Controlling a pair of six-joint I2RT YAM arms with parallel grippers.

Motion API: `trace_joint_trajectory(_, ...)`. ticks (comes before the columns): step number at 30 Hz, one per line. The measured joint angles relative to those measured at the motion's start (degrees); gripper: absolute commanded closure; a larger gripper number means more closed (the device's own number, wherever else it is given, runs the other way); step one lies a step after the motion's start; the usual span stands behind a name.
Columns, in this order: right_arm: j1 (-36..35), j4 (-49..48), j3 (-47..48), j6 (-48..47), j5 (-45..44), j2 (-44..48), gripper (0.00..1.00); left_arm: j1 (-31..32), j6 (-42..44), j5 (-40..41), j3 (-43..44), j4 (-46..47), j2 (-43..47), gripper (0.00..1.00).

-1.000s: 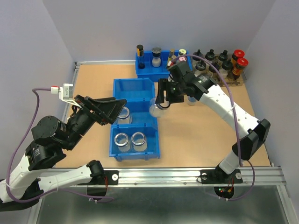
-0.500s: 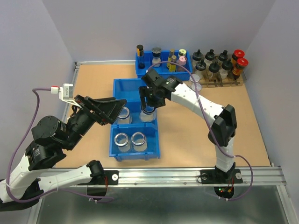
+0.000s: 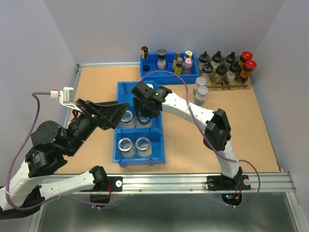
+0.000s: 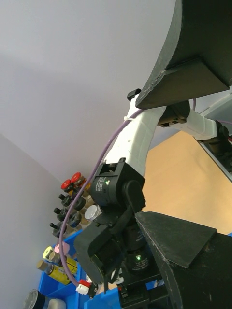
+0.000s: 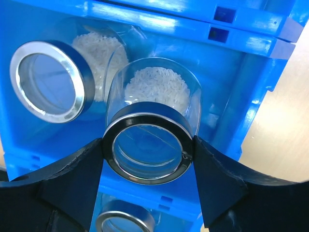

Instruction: Organize the condiment bottles

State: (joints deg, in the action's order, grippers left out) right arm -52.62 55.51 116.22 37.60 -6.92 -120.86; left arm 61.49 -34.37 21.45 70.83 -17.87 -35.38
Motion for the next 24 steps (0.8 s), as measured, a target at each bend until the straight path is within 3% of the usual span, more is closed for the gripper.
trace_joint_trajectory(4,-0.2,0.0,0.0,2.3,-3.2,-1.0,0.88,0.0,0.0,0.1,0.0,0.0,0.0,0.02)
trace_joint_trajectory(6,-0.2,0.0,0.0,3.0,-3.9,-1.4,0.63,0.0,0.0,0.2,0.0,0.0,0.0,0.02)
trace_joint_trajectory(7,-0.2,0.2,0.0,3.3,-4.2,-1.6,0.45,0.0,0.0,0.2,0.0,0.0,0.0,0.02)
trace_joint_trajectory(9,-0.2,0.1,0.0,3.5,-4.3,-2.1,0.28,0.0,0.0,0.3,0.0,0.0,0.0,0.02)
trace_joint_trajectory(11,-0.2,-0.1,0.0,3.6,-4.3,-2.3,0.03,0.0,0.0,0.4,0.0,0.0,0.0,0.02)
trace_joint_trajectory(19,-0.2,-0.2,0.0,3.1,-3.7,-1.8,0.00,0.0,0.0,0.5,0.0,0.0,0.0,0.02)
trace_joint_trajectory(24,1.3,0.1,-1.0,1.2,-4.9,3.6,0.00,0.0,0.0,0.5,0.0,0.0,0.0,0.02)
